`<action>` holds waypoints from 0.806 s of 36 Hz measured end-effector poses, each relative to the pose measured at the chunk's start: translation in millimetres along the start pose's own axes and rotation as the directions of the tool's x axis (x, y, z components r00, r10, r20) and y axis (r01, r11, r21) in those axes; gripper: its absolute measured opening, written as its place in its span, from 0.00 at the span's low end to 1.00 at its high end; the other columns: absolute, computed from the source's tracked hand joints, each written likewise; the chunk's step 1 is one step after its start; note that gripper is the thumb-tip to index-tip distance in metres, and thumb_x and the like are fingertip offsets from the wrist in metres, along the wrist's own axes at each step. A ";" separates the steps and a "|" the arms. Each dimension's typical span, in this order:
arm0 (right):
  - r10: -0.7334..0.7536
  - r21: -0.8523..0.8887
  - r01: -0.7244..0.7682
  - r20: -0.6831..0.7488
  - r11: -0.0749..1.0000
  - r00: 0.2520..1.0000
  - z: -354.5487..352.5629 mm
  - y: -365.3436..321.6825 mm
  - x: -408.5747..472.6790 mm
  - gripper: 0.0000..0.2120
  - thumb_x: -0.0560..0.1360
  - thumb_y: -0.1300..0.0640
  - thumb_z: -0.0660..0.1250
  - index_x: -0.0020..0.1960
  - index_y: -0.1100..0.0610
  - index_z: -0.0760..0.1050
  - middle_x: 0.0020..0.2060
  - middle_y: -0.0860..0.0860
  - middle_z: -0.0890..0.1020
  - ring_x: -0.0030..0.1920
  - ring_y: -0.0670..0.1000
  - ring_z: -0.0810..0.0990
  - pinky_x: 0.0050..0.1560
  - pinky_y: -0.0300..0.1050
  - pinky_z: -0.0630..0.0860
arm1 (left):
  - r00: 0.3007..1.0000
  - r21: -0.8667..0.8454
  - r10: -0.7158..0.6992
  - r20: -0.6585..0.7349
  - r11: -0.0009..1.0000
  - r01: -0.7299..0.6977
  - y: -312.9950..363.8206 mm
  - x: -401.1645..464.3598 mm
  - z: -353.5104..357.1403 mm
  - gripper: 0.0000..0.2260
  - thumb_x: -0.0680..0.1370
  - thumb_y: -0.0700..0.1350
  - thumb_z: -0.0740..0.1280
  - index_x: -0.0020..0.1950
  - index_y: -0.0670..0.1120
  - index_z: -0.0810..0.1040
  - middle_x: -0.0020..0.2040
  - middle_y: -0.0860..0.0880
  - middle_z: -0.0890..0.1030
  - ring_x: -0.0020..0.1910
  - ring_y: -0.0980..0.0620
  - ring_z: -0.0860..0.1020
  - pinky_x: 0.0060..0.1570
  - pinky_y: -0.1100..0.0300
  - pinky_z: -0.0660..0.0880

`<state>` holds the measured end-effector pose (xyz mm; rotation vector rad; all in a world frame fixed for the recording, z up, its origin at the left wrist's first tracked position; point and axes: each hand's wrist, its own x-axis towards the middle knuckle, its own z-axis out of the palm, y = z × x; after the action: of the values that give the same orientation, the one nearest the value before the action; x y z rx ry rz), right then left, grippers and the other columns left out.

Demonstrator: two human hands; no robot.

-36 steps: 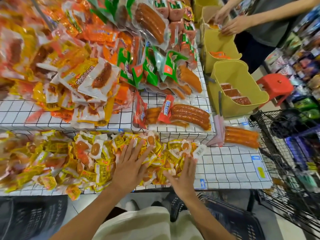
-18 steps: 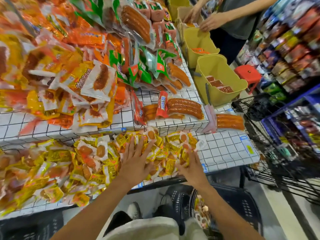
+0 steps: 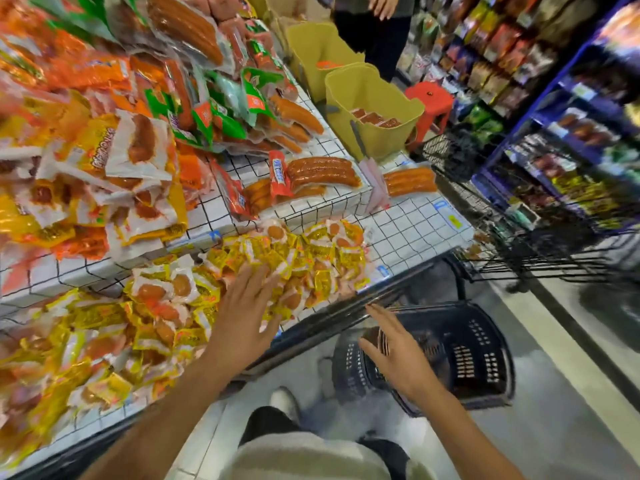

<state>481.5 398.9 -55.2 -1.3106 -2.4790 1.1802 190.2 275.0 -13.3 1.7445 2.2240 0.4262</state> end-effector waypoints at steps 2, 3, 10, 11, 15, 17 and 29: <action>-0.015 0.017 0.015 -0.014 1.000 1.000 1.5 6.0 -14.5 0.28 0.81 0.48 0.68 0.78 0.47 0.65 0.77 0.44 0.66 0.76 0.45 0.65 0.73 0.33 0.58 | 1.000 -0.015 -0.001 -0.023 1.000 0.000 13.9 -13.2 2.8 0.28 0.80 0.55 0.58 0.78 0.46 0.64 0.80 0.45 0.59 0.81 0.39 0.52 0.76 0.37 0.56; -0.024 0.021 0.024 -0.021 0.999 0.999 2.7 10.3 -21.9 0.27 0.80 0.49 0.69 0.78 0.49 0.66 0.76 0.45 0.68 0.75 0.45 0.66 0.72 0.30 0.56 | 0.999 -0.025 0.013 -0.038 1.000 -0.014 21.5 -20.3 6.2 0.27 0.79 0.53 0.60 0.78 0.47 0.65 0.80 0.45 0.61 0.80 0.39 0.54 0.76 0.37 0.56; -0.039 -0.018 0.039 0.005 0.999 0.999 -1.7 66.1 -86.6 0.28 0.81 0.45 0.66 0.78 0.49 0.65 0.76 0.44 0.68 0.76 0.44 0.65 0.74 0.28 0.53 | 0.998 0.006 0.007 0.061 1.000 -0.008 88.6 -62.5 63.4 0.28 0.79 0.58 0.55 0.76 0.48 0.69 0.77 0.48 0.66 0.78 0.40 0.60 0.75 0.40 0.60; -0.029 -0.019 0.029 0.007 0.999 1.000 -3.8 77.4 -97.9 0.28 0.81 0.45 0.65 0.78 0.49 0.65 0.76 0.44 0.67 0.76 0.43 0.64 0.74 0.28 0.53 | 0.995 0.016 0.014 0.100 1.000 -0.016 100.7 -65.1 74.4 0.28 0.79 0.57 0.56 0.76 0.47 0.70 0.77 0.47 0.66 0.78 0.40 0.61 0.76 0.40 0.60; 0.050 0.048 -0.051 0.014 0.998 0.999 -15.1 128.4 -140.4 0.29 0.81 0.47 0.67 0.79 0.47 0.63 0.76 0.41 0.65 0.77 0.42 0.61 0.71 0.24 0.50 | 0.956 0.040 0.026 0.293 0.998 -0.040 149.3 -71.2 121.7 0.28 0.80 0.52 0.64 0.79 0.49 0.63 0.80 0.50 0.59 0.81 0.43 0.54 0.79 0.47 0.52; 0.107 0.092 -0.109 0.022 0.990 0.994 -23.1 156.3 -161.8 0.29 0.81 0.49 0.68 0.79 0.47 0.63 0.76 0.41 0.64 0.77 0.44 0.62 0.73 0.29 0.55 | 0.935 0.014 0.018 0.355 1.000 -0.025 175.1 -74.3 139.1 0.29 0.80 0.50 0.66 0.80 0.49 0.61 0.80 0.50 0.58 0.81 0.44 0.54 0.79 0.49 0.50; 0.441 0.057 -0.446 0.078 0.893 0.894 -60.4 271.1 -232.6 0.30 0.81 0.48 0.66 0.80 0.55 0.61 0.77 0.51 0.67 0.75 0.52 0.67 0.73 0.37 0.59 | 0.856 0.013 0.105 0.506 0.991 -0.130 264.0 -37.6 195.2 0.31 0.70 0.55 0.77 0.71 0.47 0.76 0.72 0.45 0.74 0.71 0.43 0.73 0.70 0.52 0.70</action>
<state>831.3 351.9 -137.0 -1.9149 -2.2095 1.3997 510.8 309.3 -85.7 1.7681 1.7700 -0.0657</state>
